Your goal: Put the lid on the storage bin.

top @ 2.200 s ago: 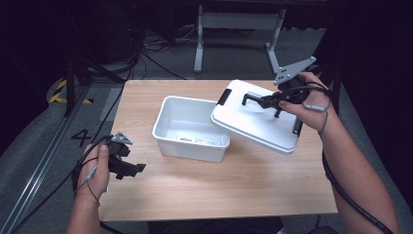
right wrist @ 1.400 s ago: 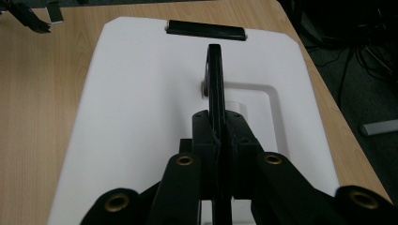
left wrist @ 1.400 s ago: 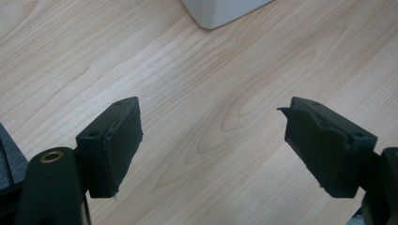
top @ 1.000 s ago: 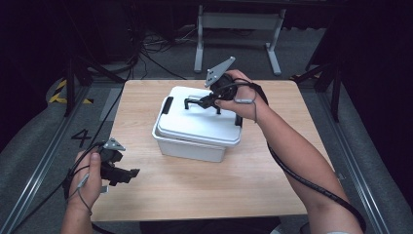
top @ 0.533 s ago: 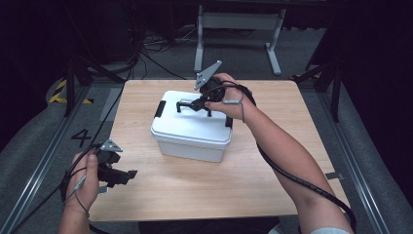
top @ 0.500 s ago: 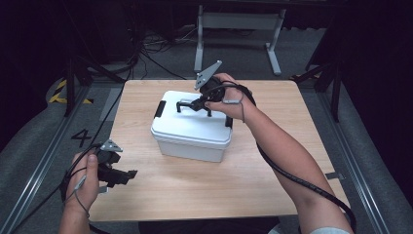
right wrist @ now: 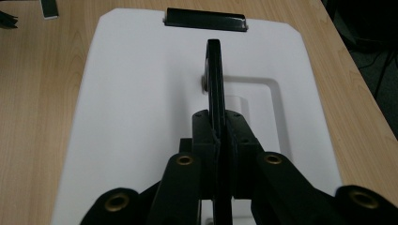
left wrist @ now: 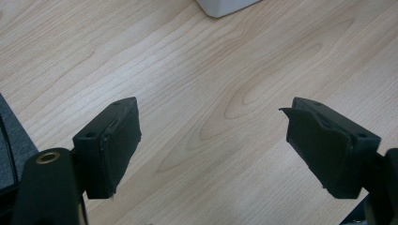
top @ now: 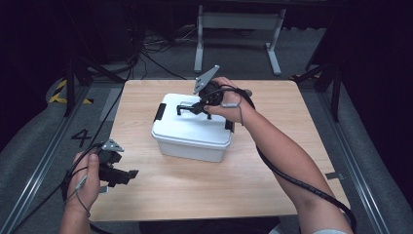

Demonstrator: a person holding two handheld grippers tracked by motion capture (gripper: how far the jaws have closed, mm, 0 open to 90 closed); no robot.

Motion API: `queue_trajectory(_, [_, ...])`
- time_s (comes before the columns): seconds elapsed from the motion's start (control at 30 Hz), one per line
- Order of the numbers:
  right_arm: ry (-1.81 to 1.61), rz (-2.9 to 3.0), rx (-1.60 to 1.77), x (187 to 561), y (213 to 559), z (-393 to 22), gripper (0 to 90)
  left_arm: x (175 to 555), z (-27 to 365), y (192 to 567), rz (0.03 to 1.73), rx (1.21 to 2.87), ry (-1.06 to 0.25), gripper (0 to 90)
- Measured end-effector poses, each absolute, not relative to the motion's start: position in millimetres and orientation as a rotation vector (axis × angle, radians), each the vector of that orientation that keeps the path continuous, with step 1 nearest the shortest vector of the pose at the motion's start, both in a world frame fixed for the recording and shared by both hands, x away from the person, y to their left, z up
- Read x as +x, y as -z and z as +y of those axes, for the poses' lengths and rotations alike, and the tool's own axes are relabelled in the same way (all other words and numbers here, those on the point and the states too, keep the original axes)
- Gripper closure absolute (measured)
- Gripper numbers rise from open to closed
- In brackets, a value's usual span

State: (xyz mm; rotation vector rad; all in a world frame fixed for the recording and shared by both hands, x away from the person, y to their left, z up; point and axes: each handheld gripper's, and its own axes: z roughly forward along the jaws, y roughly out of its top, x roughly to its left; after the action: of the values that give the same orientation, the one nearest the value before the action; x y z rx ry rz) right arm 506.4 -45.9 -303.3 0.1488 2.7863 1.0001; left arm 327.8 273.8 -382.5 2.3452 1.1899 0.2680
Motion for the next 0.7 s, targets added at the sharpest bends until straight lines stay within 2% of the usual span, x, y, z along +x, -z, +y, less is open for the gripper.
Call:
queue_trajectory(0.3, [-0.968, 2.780, 0.139, 501.6, 302.5, -42.7, 84.4, 328.2, 273.0, 382.4, 1.184, 2.352, -0.267, 18.6])
queue_trajectory(0.37, [-0.994, 2.799, 0.164, 501.7, 302.7, -42.9, 72.8, 328.2, 273.1, 382.5, 1.189, 2.349, -0.266, 18.5])
queue_trajectory(0.43, [-1.041, 2.798, 0.178, 501.2, 301.3, -44.5, 66.7, 328.6, 273.3, 382.5, 1.186, 2.352, -0.266, 18.5])
queue_trajectory(0.47, [-1.041, 2.798, 0.178, 501.2, 301.3, -44.5, 66.7, 328.8, 273.3, 382.8, 1.186, 2.353, -0.265, 18.5])
queue_trajectory(0.53, [-1.103, 2.784, 0.201, 499.1, 294.6, -48.3, 57.7, 329.2, 272.8, 383.2, 1.193, 2.350, -0.267, 18.5])
queue_trajectory(0.7, [-1.147, 2.760, 0.206, 493.2, 283.3, -54.6, 53.0, 330.6, 272.0, 382.9, 1.185, 2.354, -0.265, 18.5])
